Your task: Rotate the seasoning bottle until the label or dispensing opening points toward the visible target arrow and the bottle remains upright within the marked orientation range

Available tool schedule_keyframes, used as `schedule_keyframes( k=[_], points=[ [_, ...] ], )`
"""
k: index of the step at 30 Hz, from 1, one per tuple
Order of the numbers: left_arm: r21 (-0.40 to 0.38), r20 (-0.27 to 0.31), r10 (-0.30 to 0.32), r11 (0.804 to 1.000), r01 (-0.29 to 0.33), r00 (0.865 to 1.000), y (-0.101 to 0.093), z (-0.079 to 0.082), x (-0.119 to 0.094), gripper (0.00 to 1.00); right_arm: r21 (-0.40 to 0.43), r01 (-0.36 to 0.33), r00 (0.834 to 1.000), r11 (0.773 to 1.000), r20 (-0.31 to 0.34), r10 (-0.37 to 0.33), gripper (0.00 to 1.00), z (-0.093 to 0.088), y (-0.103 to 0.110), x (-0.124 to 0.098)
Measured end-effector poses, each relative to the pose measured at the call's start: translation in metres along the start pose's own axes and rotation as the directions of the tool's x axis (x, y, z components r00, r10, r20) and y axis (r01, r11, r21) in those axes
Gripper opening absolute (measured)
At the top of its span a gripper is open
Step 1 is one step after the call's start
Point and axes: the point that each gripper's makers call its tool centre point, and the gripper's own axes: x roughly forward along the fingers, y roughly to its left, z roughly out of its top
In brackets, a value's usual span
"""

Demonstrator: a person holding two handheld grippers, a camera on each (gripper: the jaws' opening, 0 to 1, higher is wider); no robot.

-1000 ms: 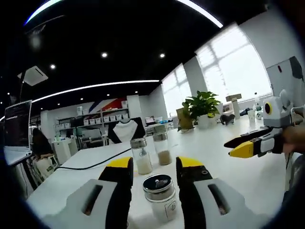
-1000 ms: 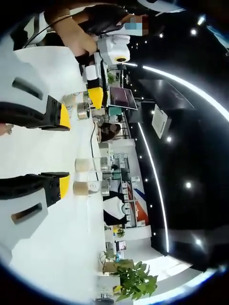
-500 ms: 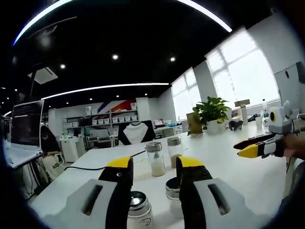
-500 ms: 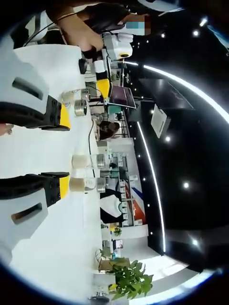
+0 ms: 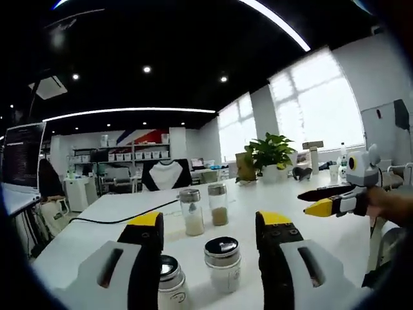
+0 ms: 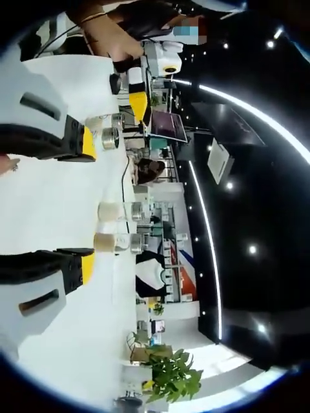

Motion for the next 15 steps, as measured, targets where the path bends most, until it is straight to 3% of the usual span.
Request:
schedule_keyframes(
  k=[2,4,7,15],
  points=[
    [-0.002,-0.011,0.015,1.000,-0.015,1.000,0.002,-0.002,-0.001,0.69,-0.004,-0.008,1.000,1.000,-0.004,0.008,0.71,0.006,0.004,-0.002],
    [-0.008,-0.006,0.029,1.000,-0.029,1.000,0.005,-0.002,-0.001,0.75,-0.001,-0.035,0.999,0.999,0.036,0.035,0.80,0.017,0.011,-0.003],
    [-0.032,0.020,0.058,0.998,-0.058,0.998,0.011,0.000,-0.001,0.82,0.000,-0.041,0.998,0.999,0.051,0.041,0.79,0.024,0.014,-0.004],
    [-0.008,-0.007,0.029,1.000,-0.029,1.000,0.003,-0.002,0.000,0.86,0.014,-0.041,0.998,0.999,0.050,0.040,0.74,0.023,0.009,0.000]
  ],
)
